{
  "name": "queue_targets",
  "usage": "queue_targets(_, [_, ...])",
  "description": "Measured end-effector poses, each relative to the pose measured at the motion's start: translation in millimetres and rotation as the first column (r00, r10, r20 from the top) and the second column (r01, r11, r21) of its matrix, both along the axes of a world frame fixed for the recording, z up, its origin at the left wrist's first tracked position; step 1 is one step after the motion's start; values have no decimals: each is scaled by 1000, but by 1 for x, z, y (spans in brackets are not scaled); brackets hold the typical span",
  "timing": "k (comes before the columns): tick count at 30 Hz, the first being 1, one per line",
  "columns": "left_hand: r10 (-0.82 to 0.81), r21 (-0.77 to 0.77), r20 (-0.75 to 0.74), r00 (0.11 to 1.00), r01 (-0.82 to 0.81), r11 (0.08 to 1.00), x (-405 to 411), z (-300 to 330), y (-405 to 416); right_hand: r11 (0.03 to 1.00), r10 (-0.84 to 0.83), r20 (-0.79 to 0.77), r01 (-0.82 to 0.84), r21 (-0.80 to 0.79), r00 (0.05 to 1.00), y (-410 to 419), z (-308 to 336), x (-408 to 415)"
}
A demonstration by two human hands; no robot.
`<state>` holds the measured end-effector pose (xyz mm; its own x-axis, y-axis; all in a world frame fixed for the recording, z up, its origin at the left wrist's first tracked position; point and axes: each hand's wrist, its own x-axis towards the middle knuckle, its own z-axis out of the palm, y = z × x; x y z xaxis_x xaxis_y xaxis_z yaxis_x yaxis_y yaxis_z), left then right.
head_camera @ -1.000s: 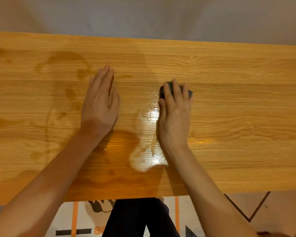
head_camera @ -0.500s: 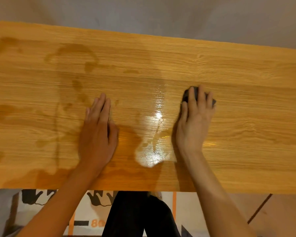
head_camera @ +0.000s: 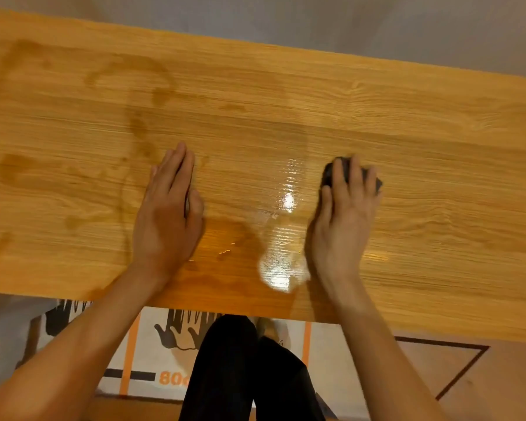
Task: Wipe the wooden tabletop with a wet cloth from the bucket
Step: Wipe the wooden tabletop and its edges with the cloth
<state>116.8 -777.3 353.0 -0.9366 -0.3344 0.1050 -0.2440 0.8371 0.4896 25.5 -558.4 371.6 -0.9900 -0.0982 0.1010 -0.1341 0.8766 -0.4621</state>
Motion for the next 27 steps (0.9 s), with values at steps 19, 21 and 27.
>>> queue_targets(19, [33,17,0,999,-33,999,0,2,0,933,359,-4,-358,43,933,-58,-7,72])
queue_targets(21, [31,17,2,1000,-31,999,1,2,1,896,443,-5,-443,44,896,-56,-10,78])
queue_targets(27, [37,60,9,999,-38,997,1,3,1,993,113,88,-109,-52,990,66,5,60])
